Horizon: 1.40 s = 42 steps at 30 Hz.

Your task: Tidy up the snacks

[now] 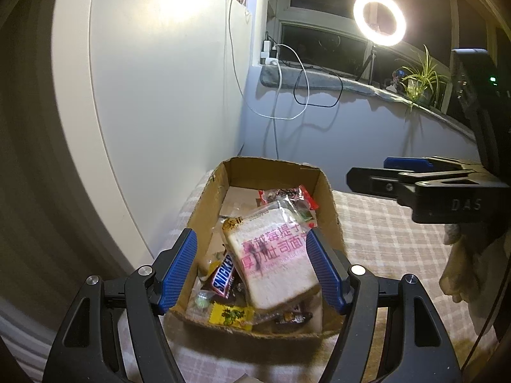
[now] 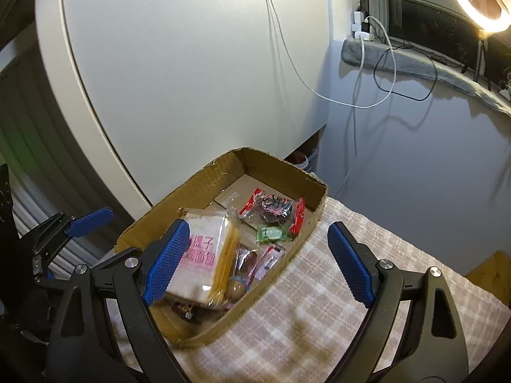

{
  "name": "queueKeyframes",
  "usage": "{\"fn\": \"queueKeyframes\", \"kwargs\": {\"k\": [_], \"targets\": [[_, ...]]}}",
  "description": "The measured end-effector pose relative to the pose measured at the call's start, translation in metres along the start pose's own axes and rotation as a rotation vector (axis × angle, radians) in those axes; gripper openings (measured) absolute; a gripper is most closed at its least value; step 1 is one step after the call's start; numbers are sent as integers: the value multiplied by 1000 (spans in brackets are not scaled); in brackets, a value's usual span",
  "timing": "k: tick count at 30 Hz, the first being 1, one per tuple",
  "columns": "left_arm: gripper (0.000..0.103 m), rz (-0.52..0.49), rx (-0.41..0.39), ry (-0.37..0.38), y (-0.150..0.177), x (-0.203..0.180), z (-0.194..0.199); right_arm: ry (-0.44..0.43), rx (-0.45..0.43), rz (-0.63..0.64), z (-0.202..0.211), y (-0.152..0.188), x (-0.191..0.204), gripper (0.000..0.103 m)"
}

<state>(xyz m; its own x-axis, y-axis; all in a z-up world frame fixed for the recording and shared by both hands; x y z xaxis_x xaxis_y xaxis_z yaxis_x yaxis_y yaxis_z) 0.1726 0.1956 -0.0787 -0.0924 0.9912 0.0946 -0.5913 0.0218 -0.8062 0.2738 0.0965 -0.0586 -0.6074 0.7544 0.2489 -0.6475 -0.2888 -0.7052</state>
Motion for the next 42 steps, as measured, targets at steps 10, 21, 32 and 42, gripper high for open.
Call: {"fn": "queueKeyframes", "kwargs": {"k": [10,21,32,42], "targets": [[71,0,-15,-11,2,-14,18,48,-68,2,45,25,-9,91],[71,10,-11,-30,10,-22,31,85,-110,-44,75,47,-20,98],[77,17,-10,-25,10,-25,33,125,-134,-39,85,60,-21,102],[77,16,-18,-20,12,-27,39,133,-141,-41,93,65,-20,102]]}}
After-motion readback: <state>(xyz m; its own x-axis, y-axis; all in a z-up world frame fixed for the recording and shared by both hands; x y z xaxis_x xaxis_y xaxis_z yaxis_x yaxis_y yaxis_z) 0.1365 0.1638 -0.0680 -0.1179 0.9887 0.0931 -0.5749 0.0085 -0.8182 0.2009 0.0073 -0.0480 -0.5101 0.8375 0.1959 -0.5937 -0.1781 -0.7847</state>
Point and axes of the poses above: each gripper's, at about its wrist camera, not at the fingertips, and z roughly against the way its jaws point, x to its left, y to its underside, the point moved 8 cm from there along -z, roughly the way its jaws point, and after that the axes turned 12 degrees about -z, right-handed, at the moved point
